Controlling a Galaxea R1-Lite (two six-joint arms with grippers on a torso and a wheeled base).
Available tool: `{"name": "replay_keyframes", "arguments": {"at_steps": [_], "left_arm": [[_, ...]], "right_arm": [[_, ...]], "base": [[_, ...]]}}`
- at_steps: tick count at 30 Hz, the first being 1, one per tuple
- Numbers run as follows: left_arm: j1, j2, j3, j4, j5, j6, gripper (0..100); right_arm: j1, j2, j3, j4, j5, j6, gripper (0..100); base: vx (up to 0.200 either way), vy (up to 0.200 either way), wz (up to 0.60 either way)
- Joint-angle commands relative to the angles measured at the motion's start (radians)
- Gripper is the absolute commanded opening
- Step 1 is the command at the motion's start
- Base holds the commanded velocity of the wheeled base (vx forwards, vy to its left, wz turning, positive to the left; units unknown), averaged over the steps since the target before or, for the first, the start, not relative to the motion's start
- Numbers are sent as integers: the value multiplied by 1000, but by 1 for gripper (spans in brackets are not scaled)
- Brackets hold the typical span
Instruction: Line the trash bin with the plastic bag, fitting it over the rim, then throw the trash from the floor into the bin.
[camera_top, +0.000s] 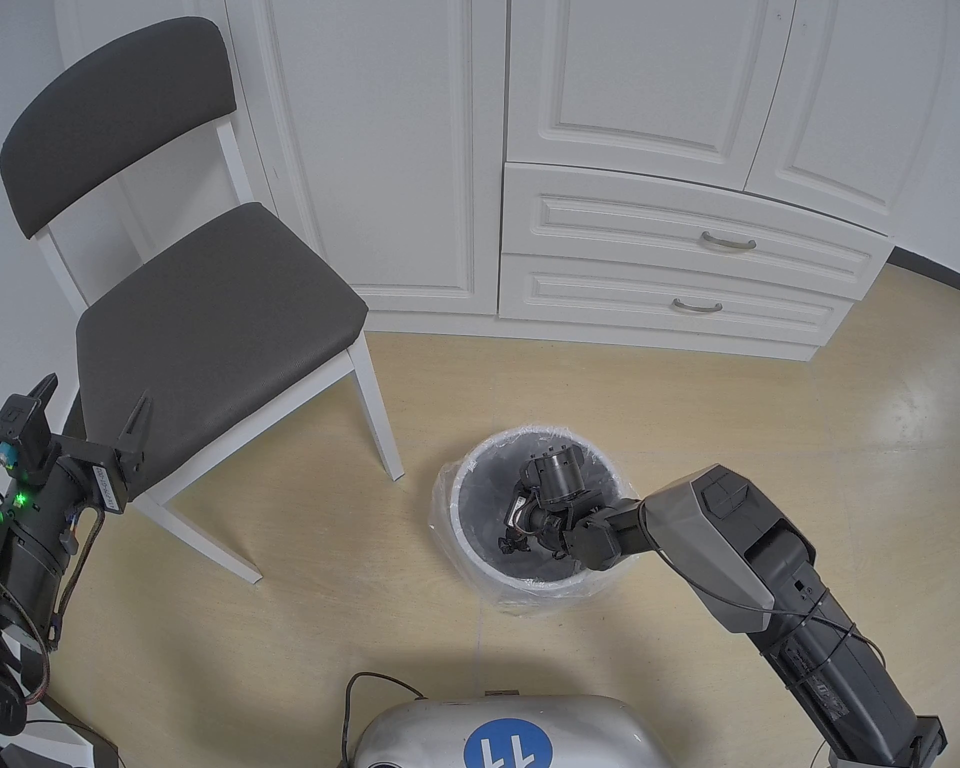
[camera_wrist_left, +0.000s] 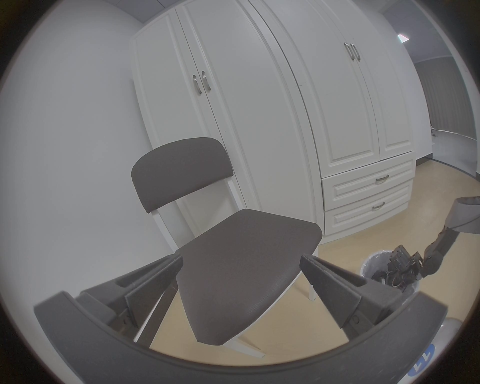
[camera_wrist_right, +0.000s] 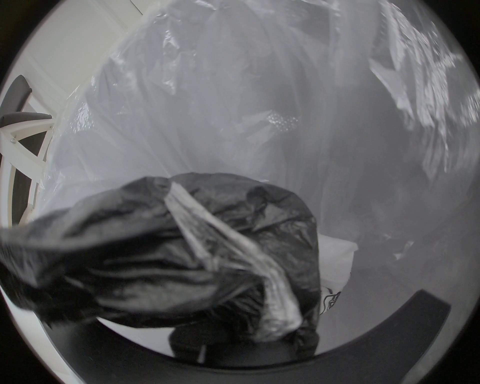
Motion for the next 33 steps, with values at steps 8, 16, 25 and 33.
{"name": "replay_keyframes", "arguments": {"at_steps": [8, 16, 25, 33], "left_arm": [[-1, 2, 0, 0, 1, 0, 100], [-1, 0, 0, 0, 1, 2, 100], [-1, 0, 0, 0, 1, 0, 100], [-1, -2, 0, 0, 1, 0, 100]], "right_arm": [[8, -4, 1, 0, -16, 2, 100], [17, -48, 23, -8, -16, 18, 100], [22, -163, 177, -71, -15, 5, 100], [40, -228, 312, -249, -15, -44, 100]], "base": [[0, 0, 0], [0, 0, 0], [0, 0, 0], [0, 0, 0]]}}
